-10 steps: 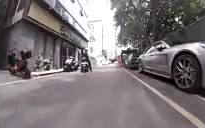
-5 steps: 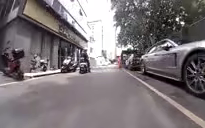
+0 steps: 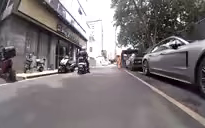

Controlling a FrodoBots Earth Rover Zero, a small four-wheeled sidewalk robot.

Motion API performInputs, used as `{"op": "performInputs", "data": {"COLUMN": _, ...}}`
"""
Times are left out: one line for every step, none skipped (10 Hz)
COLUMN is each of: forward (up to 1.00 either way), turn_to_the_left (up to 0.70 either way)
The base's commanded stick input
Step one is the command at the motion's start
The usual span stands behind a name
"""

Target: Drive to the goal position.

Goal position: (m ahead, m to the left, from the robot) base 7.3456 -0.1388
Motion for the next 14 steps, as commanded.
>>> {"op": "performInputs", "data": {"forward": 0.7, "turn_to_the_left": 0.0}}
{"op": "performInputs", "data": {"forward": 0.7, "turn_to_the_left": 0.0}}
{"op": "performInputs", "data": {"forward": 0.7, "turn_to_the_left": 0.0}}
{"op": "performInputs", "data": {"forward": 0.7, "turn_to_the_left": 0.0}}
{"op": "performInputs", "data": {"forward": 0.7, "turn_to_the_left": 0.0}}
{"op": "performInputs", "data": {"forward": 0.7, "turn_to_the_left": 0.0}}
{"op": "performInputs", "data": {"forward": 0.7, "turn_to_the_left": 0.0}}
{"op": "performInputs", "data": {"forward": 0.7, "turn_to_the_left": 0.0}}
{"op": "performInputs", "data": {"forward": 0.7, "turn_to_the_left": 0.0}}
{"op": "performInputs", "data": {"forward": 0.7, "turn_to_the_left": 0.0}}
{"op": "performInputs", "data": {"forward": 0.7, "turn_to_the_left": 0.0}}
{"op": "performInputs", "data": {"forward": 0.7, "turn_to_the_left": 0.0}}
{"op": "performInputs", "data": {"forward": 0.7, "turn_to_the_left": 0.0}}
{"op": "performInputs", "data": {"forward": 0.7, "turn_to_the_left": 0.0}}
